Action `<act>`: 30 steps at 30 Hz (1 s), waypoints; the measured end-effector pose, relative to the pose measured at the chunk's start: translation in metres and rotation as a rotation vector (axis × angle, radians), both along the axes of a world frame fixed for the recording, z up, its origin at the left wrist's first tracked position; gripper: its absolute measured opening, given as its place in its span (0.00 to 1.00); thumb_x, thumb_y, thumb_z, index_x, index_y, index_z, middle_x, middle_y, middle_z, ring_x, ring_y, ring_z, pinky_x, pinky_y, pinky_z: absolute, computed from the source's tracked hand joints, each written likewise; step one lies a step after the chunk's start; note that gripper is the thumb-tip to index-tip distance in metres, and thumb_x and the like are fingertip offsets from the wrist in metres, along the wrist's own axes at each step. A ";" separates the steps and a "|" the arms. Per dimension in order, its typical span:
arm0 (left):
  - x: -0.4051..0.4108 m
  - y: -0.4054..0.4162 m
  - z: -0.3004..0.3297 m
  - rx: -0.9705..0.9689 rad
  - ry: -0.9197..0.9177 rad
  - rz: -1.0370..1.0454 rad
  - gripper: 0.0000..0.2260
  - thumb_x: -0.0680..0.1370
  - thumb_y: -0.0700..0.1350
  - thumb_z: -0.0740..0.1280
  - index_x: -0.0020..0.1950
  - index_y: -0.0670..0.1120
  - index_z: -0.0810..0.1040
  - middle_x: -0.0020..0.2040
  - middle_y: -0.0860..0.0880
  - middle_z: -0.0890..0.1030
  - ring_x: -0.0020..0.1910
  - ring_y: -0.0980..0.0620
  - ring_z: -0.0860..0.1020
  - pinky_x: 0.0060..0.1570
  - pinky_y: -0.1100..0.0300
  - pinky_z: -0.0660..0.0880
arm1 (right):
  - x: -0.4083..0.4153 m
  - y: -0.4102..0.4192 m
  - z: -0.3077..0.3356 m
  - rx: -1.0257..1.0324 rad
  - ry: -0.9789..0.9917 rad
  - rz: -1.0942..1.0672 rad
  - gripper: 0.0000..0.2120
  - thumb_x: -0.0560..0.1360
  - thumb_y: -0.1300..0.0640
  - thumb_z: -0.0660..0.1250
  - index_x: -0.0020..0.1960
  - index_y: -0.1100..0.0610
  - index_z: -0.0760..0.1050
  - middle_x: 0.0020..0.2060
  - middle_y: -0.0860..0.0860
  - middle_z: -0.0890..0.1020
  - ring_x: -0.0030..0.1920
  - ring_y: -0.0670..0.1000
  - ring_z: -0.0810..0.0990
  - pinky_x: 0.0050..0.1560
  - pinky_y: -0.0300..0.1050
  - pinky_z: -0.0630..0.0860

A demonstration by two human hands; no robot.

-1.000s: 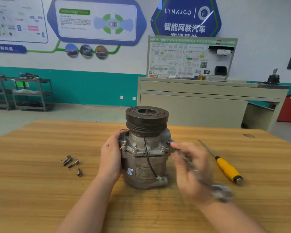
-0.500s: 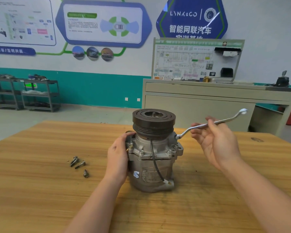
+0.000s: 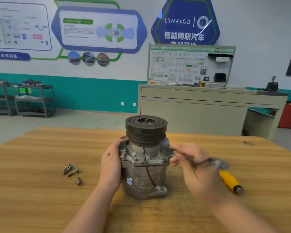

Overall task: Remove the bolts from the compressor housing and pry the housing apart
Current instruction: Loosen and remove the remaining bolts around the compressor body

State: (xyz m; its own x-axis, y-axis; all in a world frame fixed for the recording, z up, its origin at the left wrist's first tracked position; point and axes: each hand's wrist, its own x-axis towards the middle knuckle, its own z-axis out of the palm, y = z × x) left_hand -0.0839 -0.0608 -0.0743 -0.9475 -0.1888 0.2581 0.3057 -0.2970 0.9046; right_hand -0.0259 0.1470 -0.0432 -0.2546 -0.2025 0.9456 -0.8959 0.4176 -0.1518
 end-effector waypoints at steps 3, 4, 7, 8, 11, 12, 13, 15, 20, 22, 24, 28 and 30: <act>-0.002 0.000 -0.001 0.009 0.012 0.008 0.16 0.76 0.60 0.61 0.50 0.56 0.85 0.53 0.45 0.85 0.58 0.43 0.81 0.63 0.37 0.73 | -0.001 -0.007 -0.007 0.250 0.230 -0.136 0.09 0.75 0.68 0.66 0.53 0.59 0.71 0.45 0.57 0.82 0.47 0.49 0.81 0.49 0.35 0.77; -0.001 -0.001 -0.001 0.007 0.005 0.009 0.16 0.74 0.61 0.61 0.49 0.56 0.85 0.53 0.44 0.85 0.58 0.42 0.81 0.62 0.36 0.74 | -0.001 -0.009 -0.007 0.285 0.281 -0.178 0.05 0.78 0.65 0.63 0.53 0.59 0.71 0.44 0.58 0.82 0.45 0.52 0.82 0.47 0.37 0.77; 0.001 -0.001 0.000 -0.006 -0.017 0.008 0.16 0.75 0.60 0.60 0.49 0.57 0.85 0.52 0.44 0.85 0.58 0.42 0.81 0.62 0.36 0.74 | -0.004 -0.017 -0.012 0.183 0.297 -0.210 0.06 0.82 0.56 0.58 0.53 0.58 0.70 0.44 0.55 0.81 0.41 0.51 0.80 0.47 0.34 0.75; 0.001 -0.001 -0.001 -0.007 -0.018 0.008 0.16 0.78 0.58 0.58 0.49 0.57 0.85 0.52 0.45 0.85 0.58 0.43 0.81 0.62 0.37 0.74 | -0.004 -0.020 -0.015 0.019 0.226 -0.165 0.06 0.82 0.54 0.57 0.53 0.56 0.70 0.45 0.53 0.79 0.41 0.49 0.79 0.47 0.32 0.74; 0.000 -0.001 -0.002 -0.019 -0.024 0.015 0.17 0.81 0.56 0.56 0.50 0.57 0.85 0.53 0.46 0.85 0.58 0.44 0.81 0.62 0.36 0.74 | 0.000 -0.032 -0.014 -0.704 -0.159 0.119 0.07 0.80 0.55 0.55 0.50 0.44 0.67 0.39 0.54 0.81 0.31 0.49 0.75 0.35 0.36 0.73; 0.000 0.000 -0.002 -0.020 -0.017 0.020 0.17 0.80 0.57 0.56 0.51 0.57 0.85 0.53 0.47 0.85 0.59 0.44 0.81 0.62 0.36 0.74 | -0.004 -0.032 -0.009 -0.922 -0.259 0.173 0.07 0.78 0.58 0.54 0.48 0.46 0.66 0.35 0.54 0.81 0.27 0.50 0.73 0.30 0.36 0.71; 0.000 0.000 -0.001 -0.023 -0.014 0.022 0.17 0.80 0.57 0.57 0.51 0.58 0.85 0.54 0.47 0.85 0.59 0.44 0.80 0.63 0.37 0.73 | -0.010 -0.028 -0.003 -1.083 -0.366 0.194 0.07 0.77 0.62 0.54 0.47 0.50 0.64 0.31 0.54 0.81 0.24 0.49 0.71 0.25 0.36 0.68; 0.001 0.000 0.000 -0.018 -0.014 0.022 0.17 0.77 0.59 0.58 0.51 0.57 0.85 0.54 0.47 0.85 0.60 0.44 0.80 0.64 0.37 0.73 | -0.029 -0.017 0.012 -1.282 -0.609 0.241 0.08 0.76 0.67 0.51 0.45 0.55 0.63 0.26 0.57 0.77 0.18 0.49 0.67 0.21 0.34 0.61; 0.002 0.001 0.002 0.003 -0.030 0.007 0.18 0.71 0.62 0.61 0.50 0.57 0.85 0.53 0.46 0.85 0.60 0.45 0.80 0.64 0.39 0.73 | -0.054 -0.001 0.030 -1.290 -1.044 0.402 0.09 0.83 0.63 0.52 0.44 0.59 0.65 0.26 0.56 0.76 0.19 0.48 0.69 0.19 0.34 0.62; 0.002 0.001 0.002 0.008 -0.038 -0.004 0.19 0.69 0.63 0.61 0.49 0.57 0.85 0.53 0.46 0.85 0.59 0.45 0.81 0.63 0.39 0.74 | -0.046 0.004 0.034 -1.235 -0.949 0.477 0.08 0.84 0.60 0.53 0.47 0.59 0.67 0.30 0.56 0.80 0.25 0.49 0.76 0.24 0.38 0.72; -0.001 0.001 0.002 0.021 -0.049 -0.005 0.17 0.71 0.61 0.61 0.49 0.57 0.85 0.52 0.46 0.85 0.58 0.45 0.81 0.63 0.39 0.74 | -0.034 0.008 0.034 -1.143 -0.802 0.491 0.08 0.84 0.61 0.52 0.49 0.58 0.68 0.33 0.56 0.82 0.29 0.50 0.80 0.30 0.41 0.78; -0.002 0.002 0.004 0.054 -0.076 0.013 0.14 0.72 0.56 0.61 0.47 0.57 0.86 0.52 0.47 0.86 0.58 0.44 0.81 0.63 0.39 0.74 | -0.007 0.003 0.024 -0.794 -0.535 0.169 0.07 0.83 0.62 0.53 0.48 0.57 0.68 0.37 0.56 0.82 0.31 0.51 0.81 0.33 0.41 0.79; -0.001 0.003 0.005 0.081 -0.069 0.039 0.12 0.75 0.52 0.62 0.45 0.56 0.87 0.51 0.46 0.86 0.58 0.45 0.81 0.64 0.40 0.73 | 0.000 -0.001 0.021 -0.683 -0.434 0.139 0.07 0.82 0.60 0.56 0.48 0.54 0.69 0.40 0.56 0.81 0.33 0.52 0.82 0.35 0.42 0.80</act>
State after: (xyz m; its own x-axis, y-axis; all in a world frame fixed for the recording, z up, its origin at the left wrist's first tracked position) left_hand -0.0847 -0.0574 -0.0697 -0.9541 -0.2431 0.1748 0.2559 -0.3591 0.8975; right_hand -0.0262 0.1463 -0.0227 -0.6408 0.3257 0.6952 -0.7360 -0.0030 -0.6770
